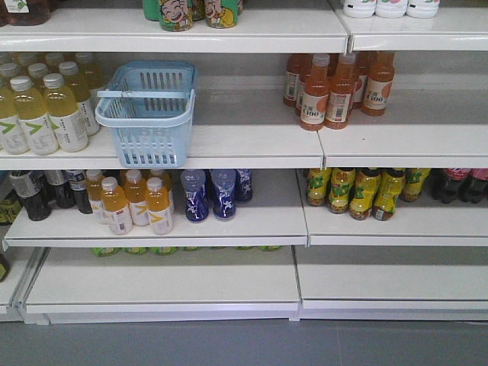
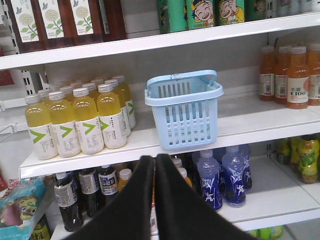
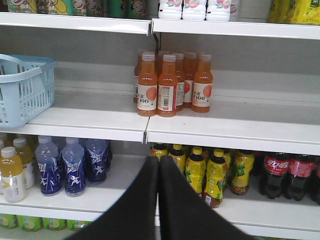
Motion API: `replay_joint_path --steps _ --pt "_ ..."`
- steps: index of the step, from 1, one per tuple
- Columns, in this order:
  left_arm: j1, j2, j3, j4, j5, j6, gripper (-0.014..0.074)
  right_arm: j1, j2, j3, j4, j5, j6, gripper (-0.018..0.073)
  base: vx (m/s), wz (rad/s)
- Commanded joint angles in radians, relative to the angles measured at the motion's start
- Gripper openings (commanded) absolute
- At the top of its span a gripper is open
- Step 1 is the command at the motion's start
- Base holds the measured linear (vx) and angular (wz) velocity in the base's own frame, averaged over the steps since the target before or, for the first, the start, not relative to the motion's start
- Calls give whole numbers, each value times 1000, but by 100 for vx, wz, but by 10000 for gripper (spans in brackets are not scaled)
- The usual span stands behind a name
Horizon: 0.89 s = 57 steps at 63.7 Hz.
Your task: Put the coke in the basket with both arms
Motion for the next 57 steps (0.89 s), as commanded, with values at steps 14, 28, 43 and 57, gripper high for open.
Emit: replay_joint_path --steps 14,28,43,57 --pt "-5 -17 -1 -1 -80 -2 -6 -3 -18 11 -4 -78 -7 -10 14 -3" --pt "-5 -17 -1 -1 -80 -2 -6 -3 -18 11 -4 -78 -7 -10 13 -2" --pt "-5 -17 -1 -1 -80 -2 -6 -3 -18 11 -4 -78 -7 -10 12 -2" --pt "-5 -17 -1 -1 -80 -2 -6 -3 -18 11 -4 -78 -7 -10 10 -1"
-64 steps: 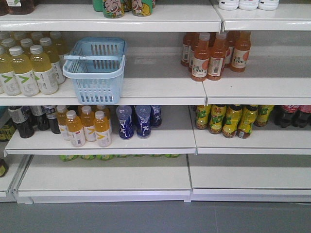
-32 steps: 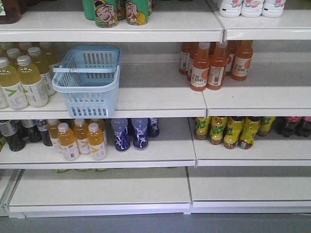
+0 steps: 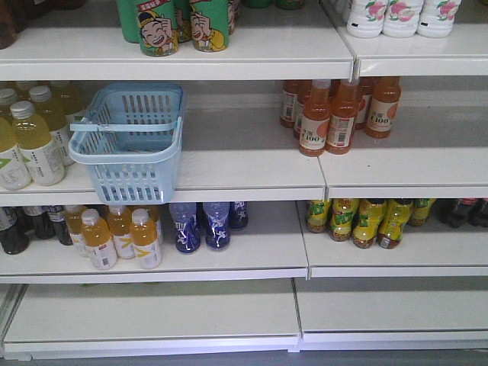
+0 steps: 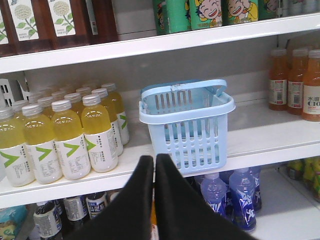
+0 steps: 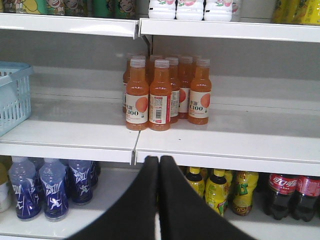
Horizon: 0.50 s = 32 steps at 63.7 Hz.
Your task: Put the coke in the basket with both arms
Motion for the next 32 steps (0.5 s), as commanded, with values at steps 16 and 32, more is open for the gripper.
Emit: replay_joint_path --steps 16,32 --pt "-5 -17 -1 -1 -80 -2 -6 -3 -18 11 -4 -78 -7 -10 8 0" --pt "-5 -17 -1 -1 -80 -2 -6 -3 -18 11 -4 -78 -7 -10 5 1"
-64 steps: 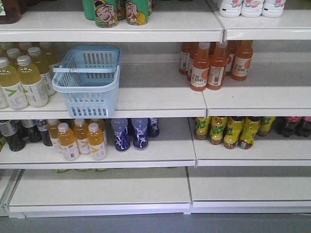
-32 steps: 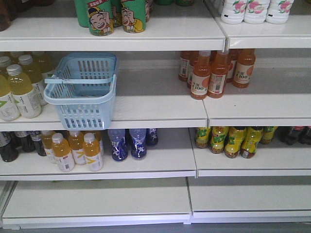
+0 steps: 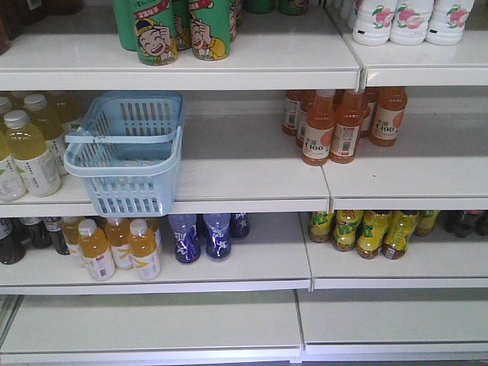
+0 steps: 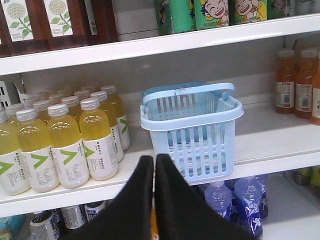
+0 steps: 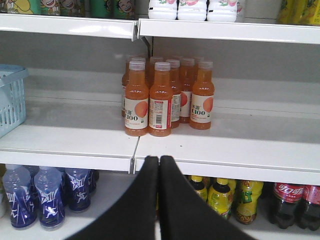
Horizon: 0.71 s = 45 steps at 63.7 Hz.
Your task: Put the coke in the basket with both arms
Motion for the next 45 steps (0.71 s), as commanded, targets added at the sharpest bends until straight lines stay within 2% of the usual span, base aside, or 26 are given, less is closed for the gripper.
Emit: replay_joint_path --steps 1,45 --pt "-5 -17 -1 -1 -80 -2 -6 -3 -18 11 -4 -78 -7 -10 4 0" --pt "-5 -17 -1 -1 -80 -2 -6 -3 -18 11 -4 -78 -7 -10 1 0"
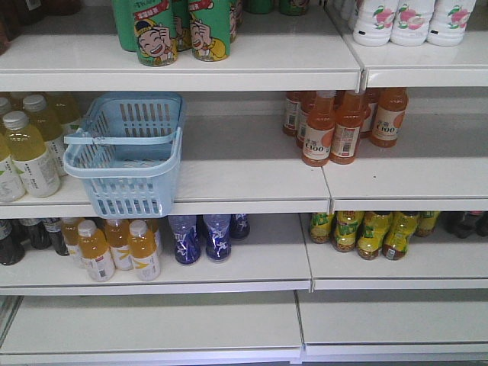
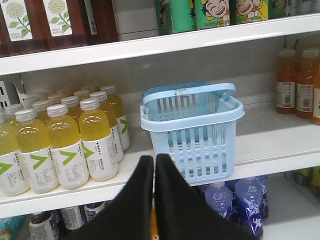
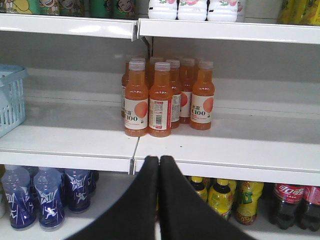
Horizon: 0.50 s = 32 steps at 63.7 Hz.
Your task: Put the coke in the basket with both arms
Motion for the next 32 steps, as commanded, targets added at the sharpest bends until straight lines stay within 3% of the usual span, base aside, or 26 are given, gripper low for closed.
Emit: replay_joint_path --steps 1,9,18,32 --pt "-5 -17 -1 -1 -80 -2 -6 -3 -18 11 -4 -77 -7 -10 0 0" --pt "-5 -17 -1 -1 -82 -2 -6 -3 -18 11 -4 -76 -7 -10 0 0" --pt "-5 -17 -18 -14 -177 -18 -6 -3 -18 11 -4 -77 -7 -10 0 0" --pt "-5 46 -243 -61 76 -35 -6 -3 -18 11 -4 -77 -7 -10 0 0"
